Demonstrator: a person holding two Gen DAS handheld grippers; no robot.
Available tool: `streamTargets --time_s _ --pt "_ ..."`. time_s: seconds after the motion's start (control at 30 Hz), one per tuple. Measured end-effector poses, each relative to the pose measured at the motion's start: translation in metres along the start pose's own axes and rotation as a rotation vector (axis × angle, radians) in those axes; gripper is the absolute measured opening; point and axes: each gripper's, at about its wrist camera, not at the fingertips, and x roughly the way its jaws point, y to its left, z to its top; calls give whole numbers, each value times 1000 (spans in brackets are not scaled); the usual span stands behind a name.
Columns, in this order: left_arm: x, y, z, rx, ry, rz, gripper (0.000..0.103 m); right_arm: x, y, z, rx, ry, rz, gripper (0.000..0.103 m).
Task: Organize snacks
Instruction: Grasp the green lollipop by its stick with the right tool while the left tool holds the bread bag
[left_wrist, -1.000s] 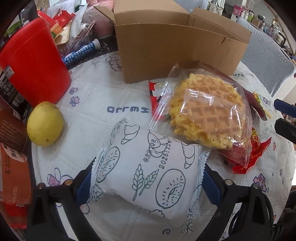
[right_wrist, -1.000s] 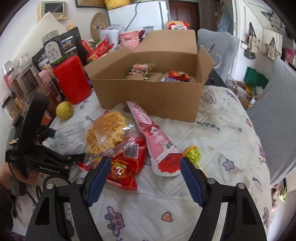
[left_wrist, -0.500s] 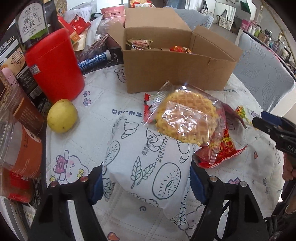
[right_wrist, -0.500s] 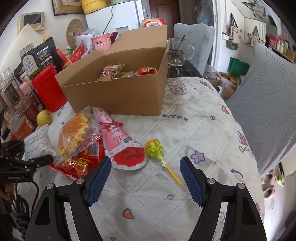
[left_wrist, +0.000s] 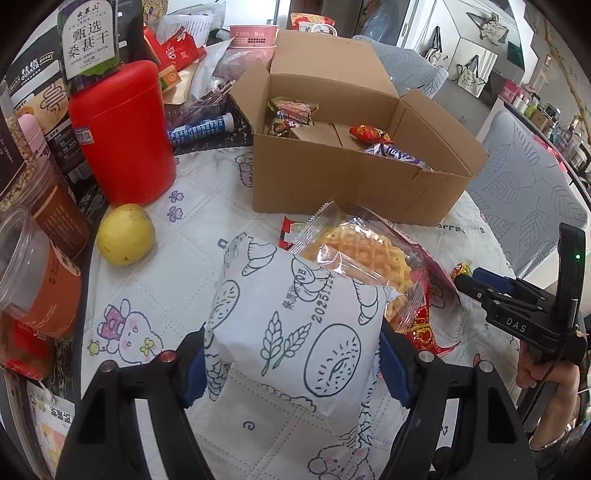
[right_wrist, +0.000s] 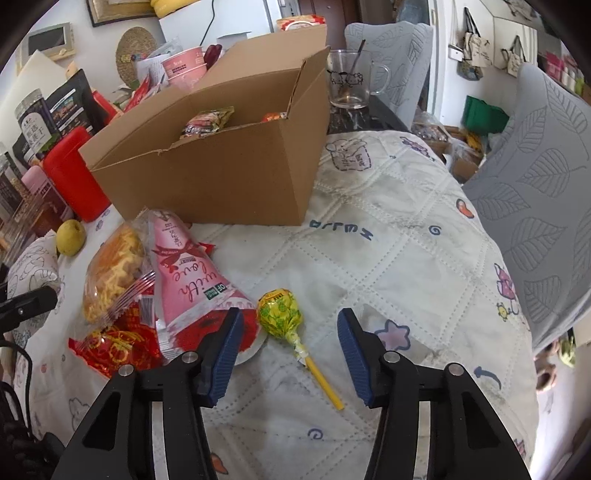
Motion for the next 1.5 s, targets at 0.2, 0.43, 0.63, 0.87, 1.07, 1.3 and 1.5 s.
streamTargets --time_s 0.2,0.43,0.63,0.87,1.07,1.3,1.5 --pt "3 -3 1 -5 13 -7 76 6 0 3 -22 3 17 36" --pt "-6 -6 -2 3 -6 -15 76 1 6 -1 -30 -6 14 24" --pt "-20 -8 -13 13 -32 -29 76 -21 10 -12 -20 -34 9 24" --pt "-39 -22 -30 51 -67 -63 76 -54 24 -32 -31 -81 17 24" --pt "-61 -32 -44 76 -114 -81 76 -89 36 -51 -42 -138 30 24" --pt "-86 -43 -57 97 -171 -107 76 -123 48 -70 -59 -191 58 24" --pt "-104 -55 -57 113 -224 -133 76 -143 60 -72 -87 -228 97 24"
